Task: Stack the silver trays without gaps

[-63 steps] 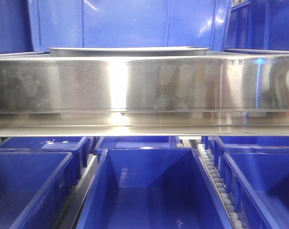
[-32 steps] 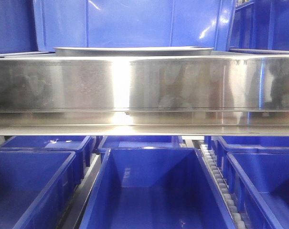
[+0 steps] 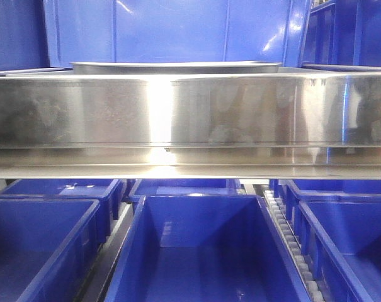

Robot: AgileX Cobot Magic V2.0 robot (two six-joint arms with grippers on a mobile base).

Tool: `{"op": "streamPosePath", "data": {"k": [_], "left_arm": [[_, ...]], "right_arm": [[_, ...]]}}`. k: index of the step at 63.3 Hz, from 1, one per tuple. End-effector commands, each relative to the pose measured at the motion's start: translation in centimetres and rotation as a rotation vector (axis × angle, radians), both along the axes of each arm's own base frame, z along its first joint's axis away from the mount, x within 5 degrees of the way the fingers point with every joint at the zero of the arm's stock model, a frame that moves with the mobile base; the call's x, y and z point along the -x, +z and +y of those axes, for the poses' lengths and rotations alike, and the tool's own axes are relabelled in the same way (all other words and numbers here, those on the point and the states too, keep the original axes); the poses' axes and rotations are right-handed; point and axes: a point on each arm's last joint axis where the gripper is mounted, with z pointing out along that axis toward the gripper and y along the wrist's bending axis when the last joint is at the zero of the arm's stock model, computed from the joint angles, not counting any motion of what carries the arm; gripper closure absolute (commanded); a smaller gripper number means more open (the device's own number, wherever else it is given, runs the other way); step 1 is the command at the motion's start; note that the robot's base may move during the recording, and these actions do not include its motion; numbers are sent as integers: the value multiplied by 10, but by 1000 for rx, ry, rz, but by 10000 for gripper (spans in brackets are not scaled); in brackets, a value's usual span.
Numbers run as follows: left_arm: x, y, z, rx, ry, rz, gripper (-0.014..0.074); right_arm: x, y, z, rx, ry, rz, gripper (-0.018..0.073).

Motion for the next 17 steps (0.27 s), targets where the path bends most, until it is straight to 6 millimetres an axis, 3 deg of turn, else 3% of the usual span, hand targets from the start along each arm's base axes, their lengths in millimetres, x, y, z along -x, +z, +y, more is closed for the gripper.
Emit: {"op": "streamPosePath", "data": {"k": [1, 17], "left_arm": [[4, 11, 0, 15, 0, -125, 645], [4, 11, 0, 15, 0, -125, 645]], "right_arm": [[3, 10, 0, 12, -8, -117, 546], [3, 10, 0, 12, -8, -117, 546]]}}
